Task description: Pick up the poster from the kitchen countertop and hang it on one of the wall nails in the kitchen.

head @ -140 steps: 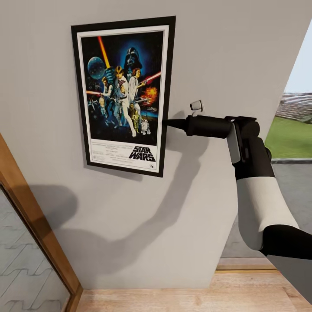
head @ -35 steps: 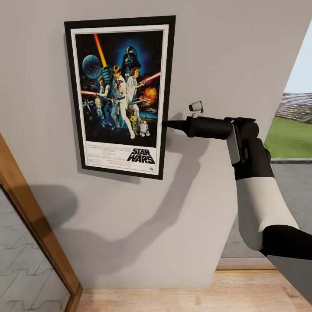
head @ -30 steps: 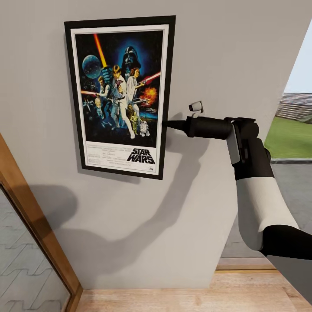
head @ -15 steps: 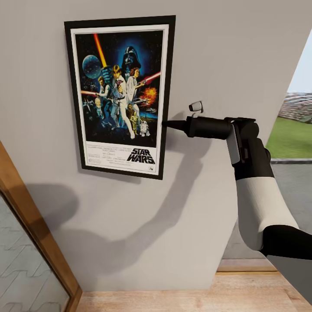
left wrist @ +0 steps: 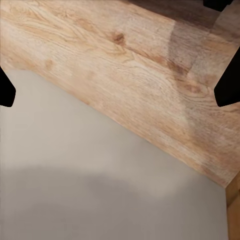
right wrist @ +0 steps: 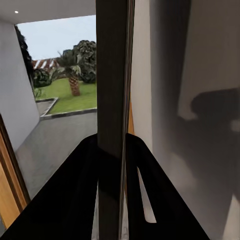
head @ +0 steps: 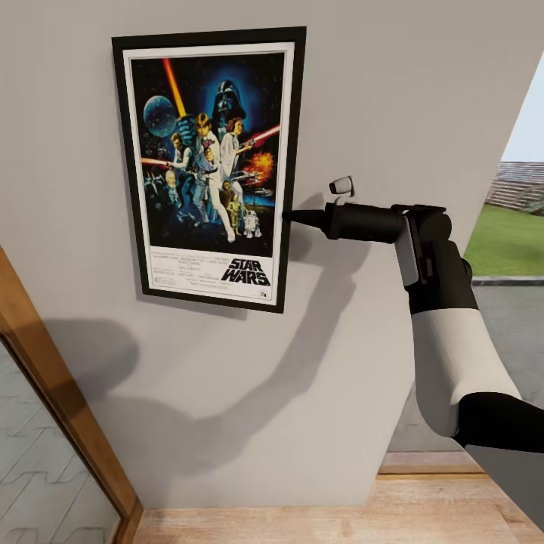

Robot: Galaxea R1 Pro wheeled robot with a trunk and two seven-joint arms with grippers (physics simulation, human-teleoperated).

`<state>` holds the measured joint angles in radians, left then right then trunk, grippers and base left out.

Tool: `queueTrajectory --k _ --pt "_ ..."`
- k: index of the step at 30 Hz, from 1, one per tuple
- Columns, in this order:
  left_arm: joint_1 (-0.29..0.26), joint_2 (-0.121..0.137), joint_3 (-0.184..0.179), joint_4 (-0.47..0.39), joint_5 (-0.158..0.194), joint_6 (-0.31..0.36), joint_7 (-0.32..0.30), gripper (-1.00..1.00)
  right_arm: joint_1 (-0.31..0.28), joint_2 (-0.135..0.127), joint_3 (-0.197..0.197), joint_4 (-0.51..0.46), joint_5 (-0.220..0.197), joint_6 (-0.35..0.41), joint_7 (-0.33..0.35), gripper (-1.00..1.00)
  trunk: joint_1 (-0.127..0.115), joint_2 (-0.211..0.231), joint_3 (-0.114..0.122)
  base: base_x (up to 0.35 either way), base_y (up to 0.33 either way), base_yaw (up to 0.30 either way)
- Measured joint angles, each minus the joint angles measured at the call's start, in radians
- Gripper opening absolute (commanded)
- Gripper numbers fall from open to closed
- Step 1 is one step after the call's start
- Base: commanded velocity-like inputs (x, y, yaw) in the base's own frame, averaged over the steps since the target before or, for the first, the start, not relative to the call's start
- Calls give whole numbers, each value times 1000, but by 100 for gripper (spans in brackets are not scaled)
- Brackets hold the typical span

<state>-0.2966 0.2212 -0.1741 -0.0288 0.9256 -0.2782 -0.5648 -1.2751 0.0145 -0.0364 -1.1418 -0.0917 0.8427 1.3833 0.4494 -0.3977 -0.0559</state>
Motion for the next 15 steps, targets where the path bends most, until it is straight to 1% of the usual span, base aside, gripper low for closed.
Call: queueTrajectory --k 11,15 --pt "0 1 0 0 0 -1 -1 100 0 0 0 0 1 0 0 -100 0 0 0 1 0 0" --pt "0 1 0 0 0 -1 0 100 0 0 0 0 2 0 0 -100 0 0 0 84 0 0"
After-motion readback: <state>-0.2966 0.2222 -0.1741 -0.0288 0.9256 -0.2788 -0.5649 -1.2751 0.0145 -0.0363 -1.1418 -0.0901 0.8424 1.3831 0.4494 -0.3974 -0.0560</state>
